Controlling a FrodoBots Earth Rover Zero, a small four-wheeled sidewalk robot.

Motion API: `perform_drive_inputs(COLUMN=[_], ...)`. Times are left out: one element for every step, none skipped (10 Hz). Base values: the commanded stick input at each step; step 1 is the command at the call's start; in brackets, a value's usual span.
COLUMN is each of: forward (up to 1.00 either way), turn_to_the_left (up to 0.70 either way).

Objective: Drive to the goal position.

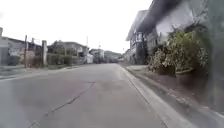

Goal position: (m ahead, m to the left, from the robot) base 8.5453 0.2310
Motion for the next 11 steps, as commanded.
perform_drive_inputs(forward=[1.00,1.00,1.00,1.00,1.00,1.00,1.00,1.00,1.00,1.00,1.00], turn_to_the_left=[0.00,0.00,0.00,0.00,0.00,0.00,0.00,0.00,0.00,0.00,0.00])
